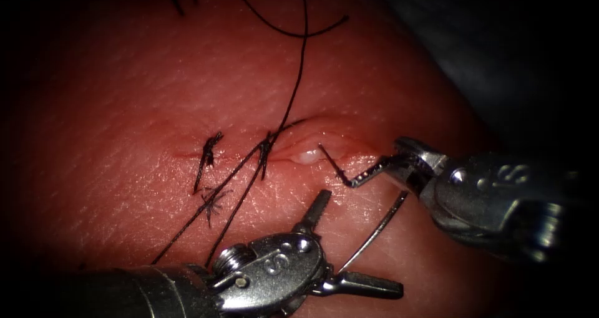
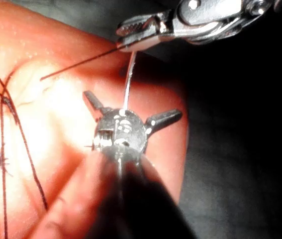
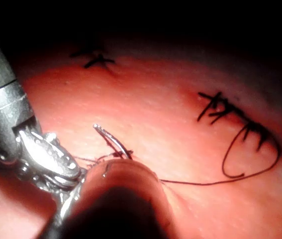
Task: Wound Closure
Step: Hand over the needle from the left to the right gripper, then insert the left gripper into the wound and Pull the string through the cut with the right gripper, then use the right gripper to throw the needle through the bottom of the wound
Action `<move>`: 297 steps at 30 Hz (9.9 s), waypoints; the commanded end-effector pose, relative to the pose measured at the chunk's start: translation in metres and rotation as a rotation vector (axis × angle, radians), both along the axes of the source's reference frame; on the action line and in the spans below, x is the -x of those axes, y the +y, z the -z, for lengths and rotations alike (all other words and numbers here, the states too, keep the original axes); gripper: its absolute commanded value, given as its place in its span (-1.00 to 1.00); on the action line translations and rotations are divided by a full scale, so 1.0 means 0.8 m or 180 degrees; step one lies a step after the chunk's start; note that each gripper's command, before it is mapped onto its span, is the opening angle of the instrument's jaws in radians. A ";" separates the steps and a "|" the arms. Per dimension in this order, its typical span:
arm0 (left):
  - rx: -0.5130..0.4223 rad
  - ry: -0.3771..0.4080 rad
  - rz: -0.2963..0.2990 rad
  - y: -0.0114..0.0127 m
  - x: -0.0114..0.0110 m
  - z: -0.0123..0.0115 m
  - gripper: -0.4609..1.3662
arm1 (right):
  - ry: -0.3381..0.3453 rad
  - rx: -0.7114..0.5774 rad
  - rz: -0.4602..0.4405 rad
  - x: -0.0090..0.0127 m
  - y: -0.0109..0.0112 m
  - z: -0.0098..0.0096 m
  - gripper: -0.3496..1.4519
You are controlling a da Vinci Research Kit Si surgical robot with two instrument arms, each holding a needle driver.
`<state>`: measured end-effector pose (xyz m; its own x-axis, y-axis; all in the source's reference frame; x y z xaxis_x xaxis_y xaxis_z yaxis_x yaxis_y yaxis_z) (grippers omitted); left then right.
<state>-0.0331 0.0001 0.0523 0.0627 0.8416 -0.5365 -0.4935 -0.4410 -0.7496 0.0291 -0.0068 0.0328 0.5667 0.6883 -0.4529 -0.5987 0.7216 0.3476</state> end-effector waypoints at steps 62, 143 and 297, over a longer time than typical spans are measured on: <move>0.0153 -0.0521 -0.0465 0.0053 -0.0082 -0.0071 0.24 | 0.2335 -0.2550 0.1061 -0.0130 -0.0079 0.0060 -1.00; 0.0194 0.1439 -0.3179 0.0081 -0.0093 -0.0320 0.50 | 0.2935 -0.1502 0.0963 -0.0088 -0.0032 0.0127 -1.00; 0.0872 0.0938 -0.1255 0.0039 -0.0086 0.0022 0.69 | 0.0747 0.1428 0.0365 -0.0024 0.0037 -0.0192 -1.00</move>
<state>-0.0261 0.0032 0.0505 -0.4124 0.5991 -0.6863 -0.4271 -0.7926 -0.4352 0.0310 -0.0038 0.0484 0.4796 0.3357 -0.8107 -0.4465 0.8887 0.1038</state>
